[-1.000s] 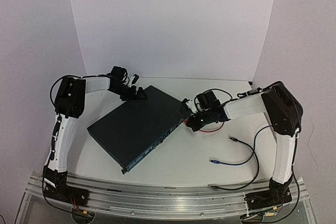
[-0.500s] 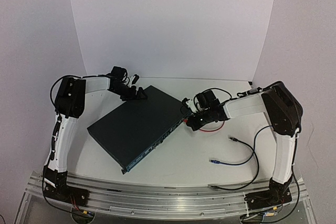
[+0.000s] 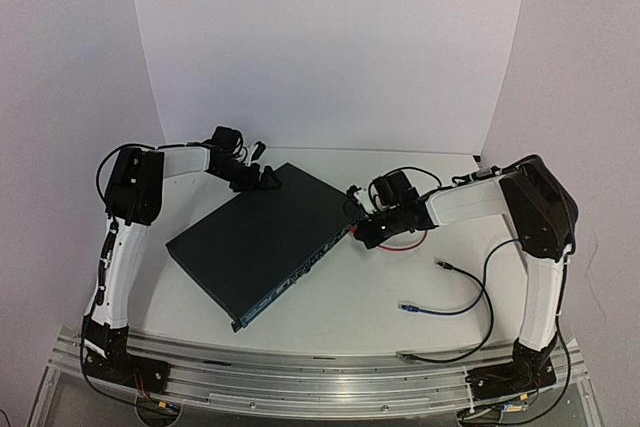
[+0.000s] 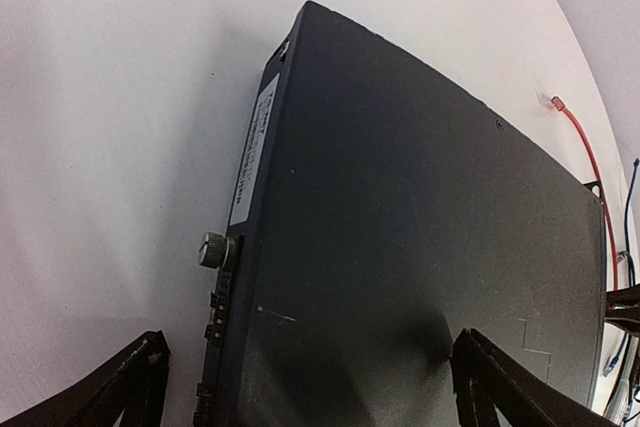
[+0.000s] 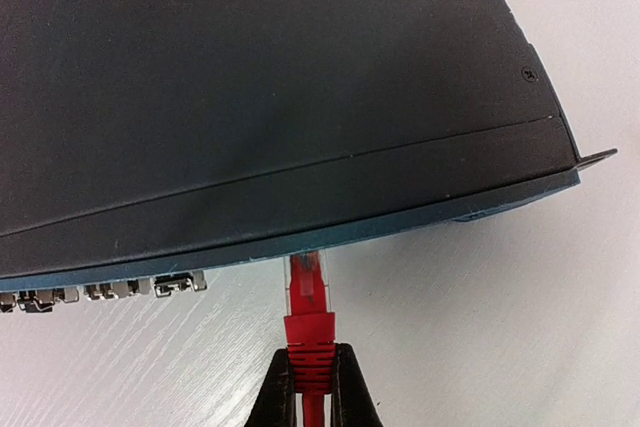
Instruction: Insert the plug into the switch port
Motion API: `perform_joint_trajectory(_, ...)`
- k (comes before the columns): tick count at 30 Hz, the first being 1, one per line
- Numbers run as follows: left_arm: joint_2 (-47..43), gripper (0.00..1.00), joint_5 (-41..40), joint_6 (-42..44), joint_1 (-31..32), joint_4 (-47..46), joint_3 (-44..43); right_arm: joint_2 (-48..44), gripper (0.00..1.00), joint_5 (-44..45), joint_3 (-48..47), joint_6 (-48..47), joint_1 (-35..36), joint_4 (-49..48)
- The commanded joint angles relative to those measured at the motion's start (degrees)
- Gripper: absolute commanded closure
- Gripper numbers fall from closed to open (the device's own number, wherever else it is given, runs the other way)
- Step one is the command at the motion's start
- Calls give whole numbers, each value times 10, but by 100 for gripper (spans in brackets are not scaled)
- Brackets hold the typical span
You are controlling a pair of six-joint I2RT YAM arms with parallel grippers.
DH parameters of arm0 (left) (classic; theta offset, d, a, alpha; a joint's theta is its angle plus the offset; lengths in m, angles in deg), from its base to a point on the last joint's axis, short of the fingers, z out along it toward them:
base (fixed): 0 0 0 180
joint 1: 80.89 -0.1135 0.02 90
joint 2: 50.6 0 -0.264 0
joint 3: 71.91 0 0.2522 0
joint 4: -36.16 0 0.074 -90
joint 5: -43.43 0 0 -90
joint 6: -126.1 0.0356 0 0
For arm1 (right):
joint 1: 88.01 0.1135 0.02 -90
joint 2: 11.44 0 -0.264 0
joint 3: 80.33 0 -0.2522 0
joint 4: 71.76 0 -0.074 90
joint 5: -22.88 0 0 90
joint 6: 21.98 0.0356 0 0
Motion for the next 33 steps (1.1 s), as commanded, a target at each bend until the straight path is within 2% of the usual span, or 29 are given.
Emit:
perform_joint_trajectory(1,10,2,9,9,-2,22,-14,-40,100,-1,-26,1,7,-47)
perform_joint_trajectory(9,12,3,26,9,-2,22,-14,-5,100,0,-42,6,7,-52)
perform_joint_trajectory(23,29,10,119,54,-1,65,-20,38,100,-14,-76,15,6,-68)
perform_joint_trajectory(33,45,13,153,111,8,102,-37,27,100,-7,-82,10,7,-61)
